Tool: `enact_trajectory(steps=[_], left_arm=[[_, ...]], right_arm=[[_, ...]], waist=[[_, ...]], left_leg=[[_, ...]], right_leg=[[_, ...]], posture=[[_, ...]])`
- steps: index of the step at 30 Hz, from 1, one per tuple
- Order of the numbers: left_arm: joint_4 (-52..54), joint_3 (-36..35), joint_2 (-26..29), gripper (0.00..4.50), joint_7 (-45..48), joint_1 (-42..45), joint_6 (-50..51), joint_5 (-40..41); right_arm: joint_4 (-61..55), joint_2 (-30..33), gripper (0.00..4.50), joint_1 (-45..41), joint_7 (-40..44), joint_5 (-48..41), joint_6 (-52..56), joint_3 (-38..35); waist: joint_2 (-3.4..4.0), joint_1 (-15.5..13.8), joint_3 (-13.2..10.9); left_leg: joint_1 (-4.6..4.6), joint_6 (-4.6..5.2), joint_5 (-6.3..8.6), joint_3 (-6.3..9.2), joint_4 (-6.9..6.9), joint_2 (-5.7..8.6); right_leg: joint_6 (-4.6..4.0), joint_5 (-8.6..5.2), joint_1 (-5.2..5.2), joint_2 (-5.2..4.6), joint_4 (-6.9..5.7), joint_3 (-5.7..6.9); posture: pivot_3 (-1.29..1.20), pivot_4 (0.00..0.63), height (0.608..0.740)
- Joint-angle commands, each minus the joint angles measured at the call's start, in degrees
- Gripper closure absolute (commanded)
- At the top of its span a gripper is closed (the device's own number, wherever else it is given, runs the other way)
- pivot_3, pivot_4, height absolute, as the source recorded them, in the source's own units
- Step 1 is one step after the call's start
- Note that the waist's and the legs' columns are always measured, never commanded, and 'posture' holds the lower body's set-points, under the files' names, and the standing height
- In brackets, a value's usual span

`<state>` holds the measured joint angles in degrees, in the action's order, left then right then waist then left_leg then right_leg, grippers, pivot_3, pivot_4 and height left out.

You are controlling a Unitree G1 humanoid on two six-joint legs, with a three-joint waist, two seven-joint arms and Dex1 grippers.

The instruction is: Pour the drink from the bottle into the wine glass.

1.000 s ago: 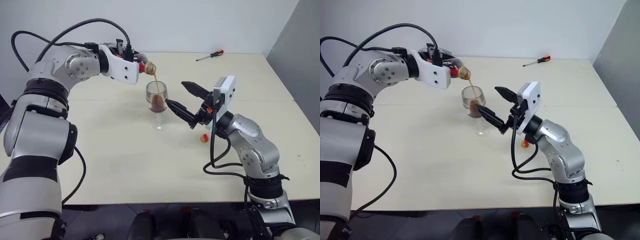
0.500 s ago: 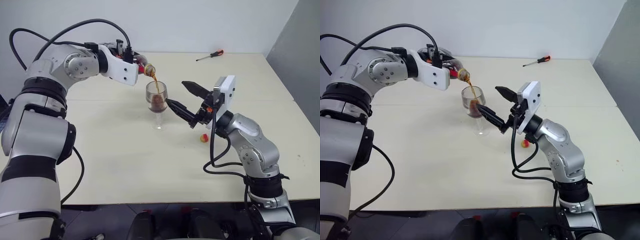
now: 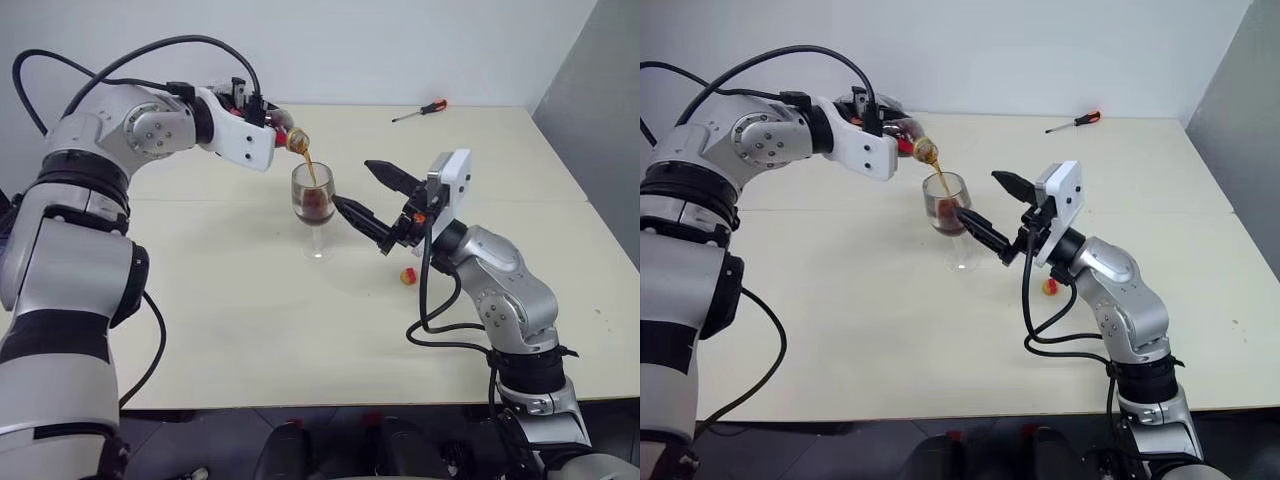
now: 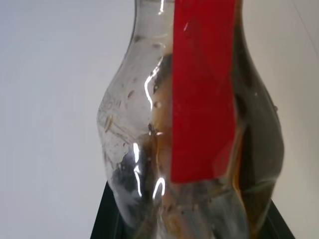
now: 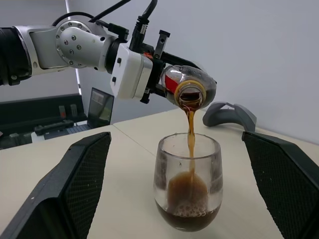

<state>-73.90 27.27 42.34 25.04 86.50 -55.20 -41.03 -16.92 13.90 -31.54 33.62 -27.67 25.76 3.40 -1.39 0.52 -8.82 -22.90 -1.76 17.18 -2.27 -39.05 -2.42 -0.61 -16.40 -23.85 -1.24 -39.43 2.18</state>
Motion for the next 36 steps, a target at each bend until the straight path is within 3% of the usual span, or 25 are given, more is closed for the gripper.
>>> enact_trajectory(steps=[1, 36], left_arm=[[0.6, -0.2, 1.1, 3.45, -1.4, 2.9, 0.1, 0.1], [0.2, 0.9, 1.2, 3.45, -3.3, 3.9, 0.3, -1.1]], right_arm=[[-0.8, 0.3, 0.0, -1.5, -0.2, 0.3, -1.6, -1.0], [0.7, 0.7, 0.0, -1.8, -0.1, 0.7, -3.0, -1.0]], waist=[[0.0, 0.0, 0.0], [0.0, 0.4, 0.0]], left_leg=[[0.0, 0.0, 0.0, -0.01, 0.0, 0.0], [-0.03, 0.0, 0.0, -0.2, 0.0, -0.02]], right_leg=[[0.0, 0.0, 0.0, 0.0, 0.0, 0.0], [0.0, 0.0, -0.19, -0.02, -0.15, -0.12]], posture=[[0.0, 0.15, 0.74], [0.0, 0.15, 0.74]])
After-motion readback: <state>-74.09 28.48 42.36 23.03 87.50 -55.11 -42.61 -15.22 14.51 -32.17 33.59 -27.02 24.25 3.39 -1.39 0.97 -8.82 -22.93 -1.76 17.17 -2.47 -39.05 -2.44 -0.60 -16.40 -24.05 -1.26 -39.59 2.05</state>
